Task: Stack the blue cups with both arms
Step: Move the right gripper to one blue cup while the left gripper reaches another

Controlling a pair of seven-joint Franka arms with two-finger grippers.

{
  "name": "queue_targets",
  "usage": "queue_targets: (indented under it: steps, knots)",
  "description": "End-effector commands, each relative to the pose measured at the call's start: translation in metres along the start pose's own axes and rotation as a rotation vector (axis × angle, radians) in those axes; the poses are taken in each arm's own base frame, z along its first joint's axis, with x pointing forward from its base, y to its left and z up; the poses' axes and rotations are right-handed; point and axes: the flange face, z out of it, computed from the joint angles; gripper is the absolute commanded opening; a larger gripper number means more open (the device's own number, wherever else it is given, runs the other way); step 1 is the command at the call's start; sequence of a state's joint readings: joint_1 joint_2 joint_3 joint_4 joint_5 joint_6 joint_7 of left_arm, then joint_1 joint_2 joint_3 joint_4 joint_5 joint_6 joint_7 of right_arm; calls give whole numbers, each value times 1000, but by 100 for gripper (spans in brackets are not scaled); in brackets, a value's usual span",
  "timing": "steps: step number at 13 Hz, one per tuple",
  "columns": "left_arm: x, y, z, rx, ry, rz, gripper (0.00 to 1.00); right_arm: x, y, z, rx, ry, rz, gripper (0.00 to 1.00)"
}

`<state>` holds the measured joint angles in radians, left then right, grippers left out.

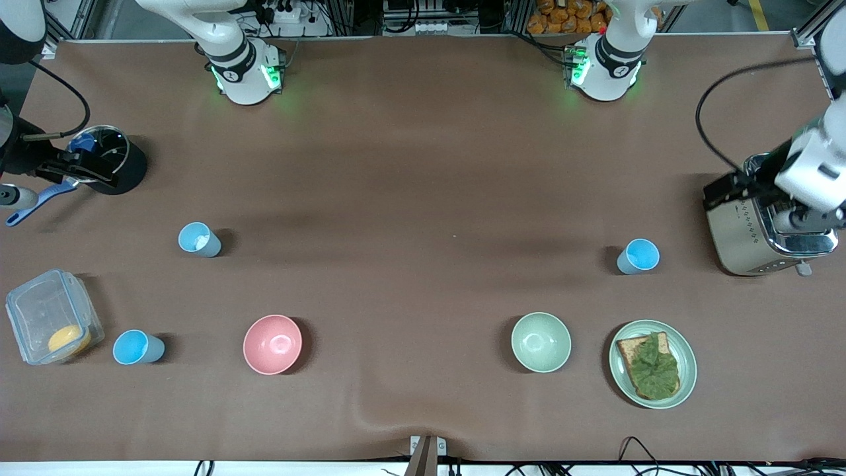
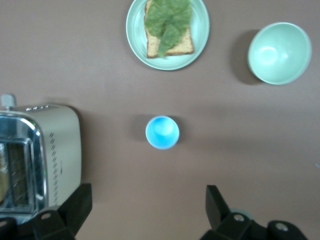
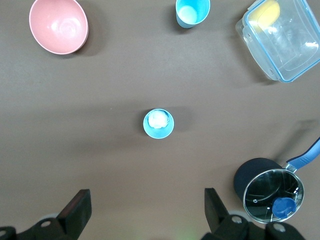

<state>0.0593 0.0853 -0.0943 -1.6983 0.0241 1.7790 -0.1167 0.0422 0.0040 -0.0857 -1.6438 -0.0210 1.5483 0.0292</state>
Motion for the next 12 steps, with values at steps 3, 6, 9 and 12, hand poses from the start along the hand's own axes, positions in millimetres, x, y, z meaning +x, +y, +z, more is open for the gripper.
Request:
queue_targets:
  steps: [3, 6, 9, 12]
  knots:
    - [-13, -18, 104, 6, 98, -3, 100, 3, 1, 11, 9, -25, 0, 100]
    - [-25, -24, 166, -4, 135, -8, 100, 21, -10, 44, -6, -88, -17, 100]
    - [-22, -31, 206, -8, 90, -15, 100, 43, -16, 102, -13, -196, -20, 100]
    - [-24, -32, 240, -11, 32, -7, 100, 58, -37, 171, -25, -223, -37, 100]
